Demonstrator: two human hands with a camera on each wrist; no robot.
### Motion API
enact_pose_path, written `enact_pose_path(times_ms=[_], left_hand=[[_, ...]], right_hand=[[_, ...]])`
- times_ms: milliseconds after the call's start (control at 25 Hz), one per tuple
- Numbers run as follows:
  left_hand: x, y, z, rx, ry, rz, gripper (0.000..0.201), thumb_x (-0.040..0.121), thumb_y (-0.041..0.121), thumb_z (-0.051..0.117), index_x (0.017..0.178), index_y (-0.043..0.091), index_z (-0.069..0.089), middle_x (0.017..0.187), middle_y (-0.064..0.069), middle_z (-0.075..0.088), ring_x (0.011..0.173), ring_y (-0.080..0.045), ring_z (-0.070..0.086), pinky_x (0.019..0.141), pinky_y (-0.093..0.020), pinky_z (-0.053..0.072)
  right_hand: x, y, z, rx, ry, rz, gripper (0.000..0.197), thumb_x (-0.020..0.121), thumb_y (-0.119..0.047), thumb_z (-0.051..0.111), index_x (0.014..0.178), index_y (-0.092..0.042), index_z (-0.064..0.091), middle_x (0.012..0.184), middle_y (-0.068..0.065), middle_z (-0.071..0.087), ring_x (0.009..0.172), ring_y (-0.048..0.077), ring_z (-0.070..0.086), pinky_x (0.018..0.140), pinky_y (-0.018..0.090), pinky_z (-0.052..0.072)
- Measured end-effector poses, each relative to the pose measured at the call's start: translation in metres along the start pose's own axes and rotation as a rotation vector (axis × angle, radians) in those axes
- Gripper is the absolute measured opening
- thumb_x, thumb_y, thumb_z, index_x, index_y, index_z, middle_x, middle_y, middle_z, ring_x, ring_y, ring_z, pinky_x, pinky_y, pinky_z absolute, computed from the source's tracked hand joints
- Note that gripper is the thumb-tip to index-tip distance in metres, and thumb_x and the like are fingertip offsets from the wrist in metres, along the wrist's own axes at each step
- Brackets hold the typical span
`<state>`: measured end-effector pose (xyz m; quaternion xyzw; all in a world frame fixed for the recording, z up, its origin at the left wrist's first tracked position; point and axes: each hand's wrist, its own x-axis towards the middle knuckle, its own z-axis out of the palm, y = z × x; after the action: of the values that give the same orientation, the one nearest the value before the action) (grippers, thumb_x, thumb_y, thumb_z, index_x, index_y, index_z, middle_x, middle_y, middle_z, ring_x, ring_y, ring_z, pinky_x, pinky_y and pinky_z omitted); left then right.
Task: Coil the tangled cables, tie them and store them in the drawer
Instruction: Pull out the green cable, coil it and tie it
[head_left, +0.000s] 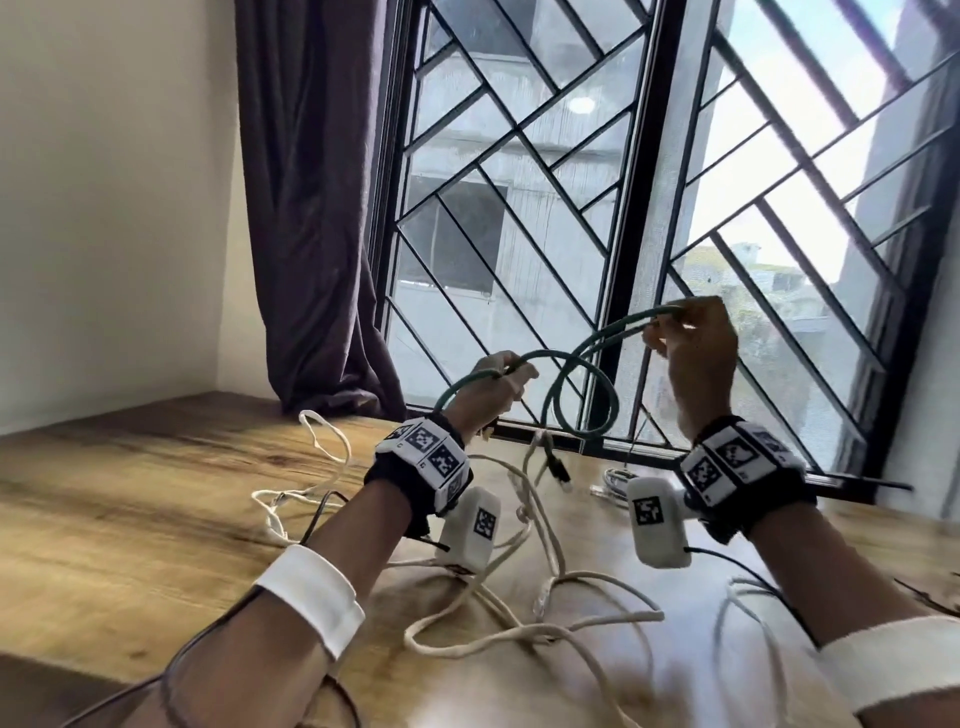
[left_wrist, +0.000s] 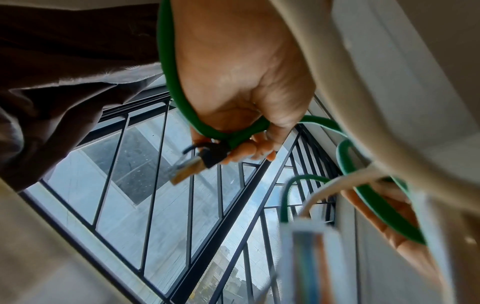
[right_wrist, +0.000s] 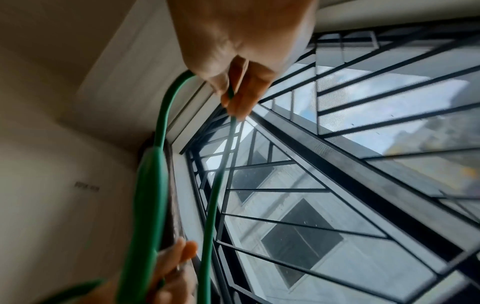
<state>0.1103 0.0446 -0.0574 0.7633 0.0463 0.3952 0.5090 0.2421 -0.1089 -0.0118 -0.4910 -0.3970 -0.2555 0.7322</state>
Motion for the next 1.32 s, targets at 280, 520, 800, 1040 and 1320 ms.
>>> enact_pose_path(times_ms=[280,520,800,1040,1320], left_hand=[[0.002,-0.017,0.005,0.119,-0.063,-0.221,0.035,0.101,0.027,0.037,0.075,0.013,0.054,0.059,-0.005,0.041,0.037,-0.009,0.042,0.035,-0.02,0.035],[0.002,-0.024,-0.003,0.296,-0.072,-0.504,0.02,0.094,0.015,0.046,0.108,0.001,0.05,0.105,-0.022,0.056,0.071,-0.03,0.062,0.053,-0.032,0.054],[0.002,-0.011,-0.016,0.618,0.146,-0.144,0.02,0.092,0.014,0.051,0.083,0.005,0.065,0.084,-0.019,0.066,0.079,-0.034,0.061,0.063,-0.031,0.041],[0.001,0.011,0.002,0.235,0.171,0.106,0.024,0.095,0.019,0.054,0.106,0.002,0.067,0.069,-0.011,0.06,0.058,-0.023,0.055,0.056,-0.026,0.046],[-0.002,0.021,0.03,-0.085,-0.359,-0.239,0.023,0.093,0.037,0.054,0.091,0.015,0.049,0.072,-0.002,0.04,0.046,-0.006,0.035,0.035,-0.016,0.034]], right_hand=[[-0.049,0.022,0.013,0.386,-0.077,0.555,0.021,0.089,0.012,0.043,0.08,-0.007,0.046,0.077,0.013,0.059,0.06,0.014,0.064,0.066,0.022,0.058],[-0.048,0.048,0.029,0.626,-0.002,0.799,0.022,0.093,0.009,0.033,0.109,0.0,0.045,0.087,0.02,0.057,0.054,0.02,0.069,0.054,0.028,0.058],[-0.056,0.045,0.012,-0.285,-0.347,0.548,0.025,0.087,0.012,0.038,0.08,-0.006,0.055,0.089,0.019,0.056,0.064,0.025,0.058,0.065,0.038,0.054],[-0.019,0.02,-0.008,-0.664,-0.401,0.208,0.029,0.086,0.002,0.046,0.082,-0.022,0.063,0.086,0.01,0.069,0.072,0.029,0.068,0.073,0.048,0.057],[0.049,-0.029,-0.054,-0.778,-0.423,-0.044,0.025,0.082,-0.003,0.062,0.103,-0.017,0.059,0.09,0.005,0.065,0.081,0.028,0.065,0.071,0.037,0.055]])
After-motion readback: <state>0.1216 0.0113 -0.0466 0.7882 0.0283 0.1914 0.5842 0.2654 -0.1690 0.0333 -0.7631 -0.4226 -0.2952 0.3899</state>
